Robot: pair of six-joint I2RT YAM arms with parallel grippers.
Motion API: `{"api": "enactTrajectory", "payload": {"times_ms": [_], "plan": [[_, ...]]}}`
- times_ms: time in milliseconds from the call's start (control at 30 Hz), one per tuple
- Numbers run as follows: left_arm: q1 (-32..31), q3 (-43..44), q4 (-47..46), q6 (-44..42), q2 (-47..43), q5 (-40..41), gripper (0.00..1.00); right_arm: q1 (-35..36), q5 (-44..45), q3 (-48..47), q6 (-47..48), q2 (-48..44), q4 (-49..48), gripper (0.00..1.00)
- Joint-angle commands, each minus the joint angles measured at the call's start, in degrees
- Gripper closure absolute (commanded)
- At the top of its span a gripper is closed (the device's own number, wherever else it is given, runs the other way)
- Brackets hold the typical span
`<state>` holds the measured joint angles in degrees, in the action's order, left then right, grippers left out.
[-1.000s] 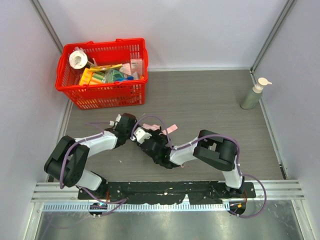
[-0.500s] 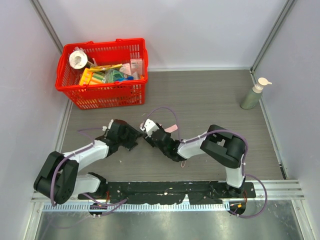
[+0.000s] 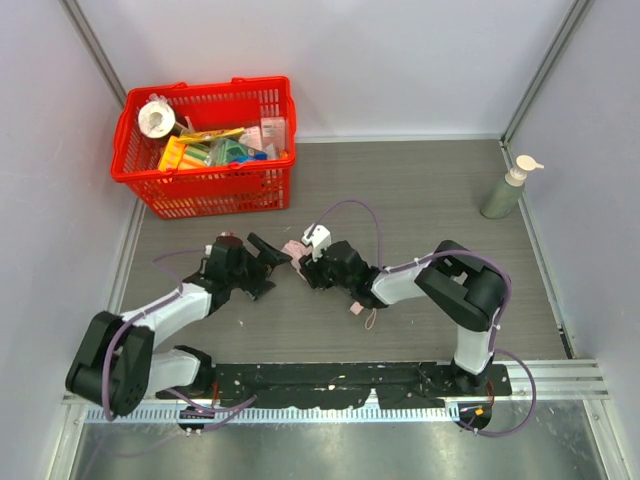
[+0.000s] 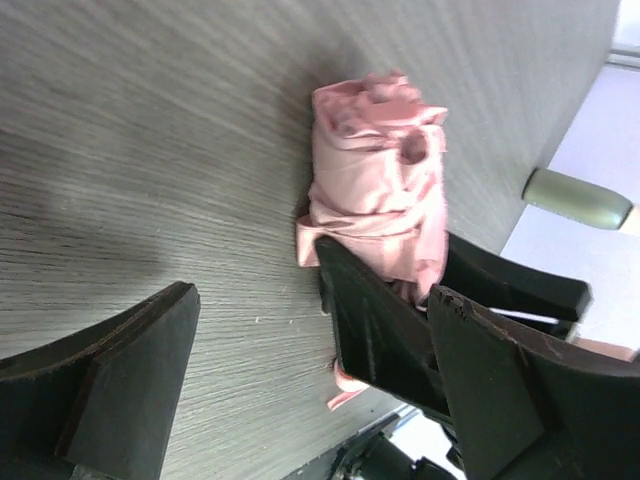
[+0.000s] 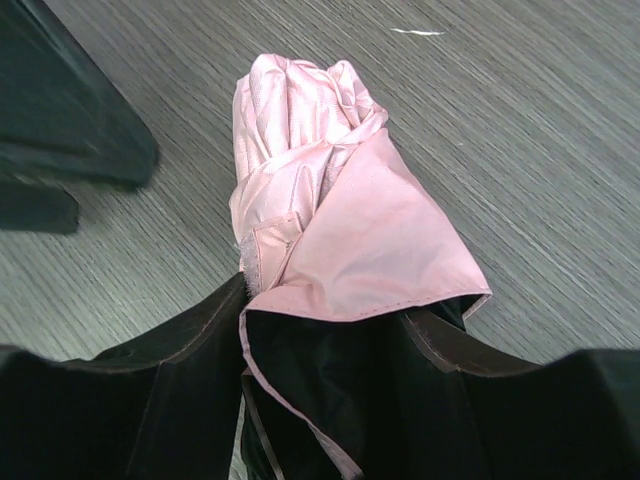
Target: Put away the umbrella
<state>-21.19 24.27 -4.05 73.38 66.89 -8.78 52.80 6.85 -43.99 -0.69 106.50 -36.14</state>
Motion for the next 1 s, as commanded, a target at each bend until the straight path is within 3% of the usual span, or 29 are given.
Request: {"api": "enactTrajectory", "payload": {"times_ms": [0,133,467,567,833,967], "plan": [[0.3,3.6,-2.2,4.3,7.5,-6.2,0.0,-1.9,-11.9,4.3,-4.5,3.6,13.4,0.99],[0.2,5.9,-5.2,4.1,11.5,-9.0,0.0,-4.8,-18.2,4.9,-6.9,3.0,11.5,0.99],[0.2,2.4,-11.8,0.9,11.3,-10.1,0.0,-12.2,-38.9,2.2,-18.4,5.4,12.8,0.99],[0.0,1.8,-16.3,2.2,13.5,-12.8,0.02,-12.6,-42.2,2.7,-22.6,6.7,10.7,0.99],[-1.3,1.2,-14.9,-1.3,11.6,-10.7,0.05,-15.9,-46.7,3.1,-31.3,9.3,6.5,0.99],[-1.3,-2.5,-20.0,-1.0,10.5,-9.8,0.05,-16.8,-47.7,3.6,-34.1,9.8,5.1,0.99]]}}
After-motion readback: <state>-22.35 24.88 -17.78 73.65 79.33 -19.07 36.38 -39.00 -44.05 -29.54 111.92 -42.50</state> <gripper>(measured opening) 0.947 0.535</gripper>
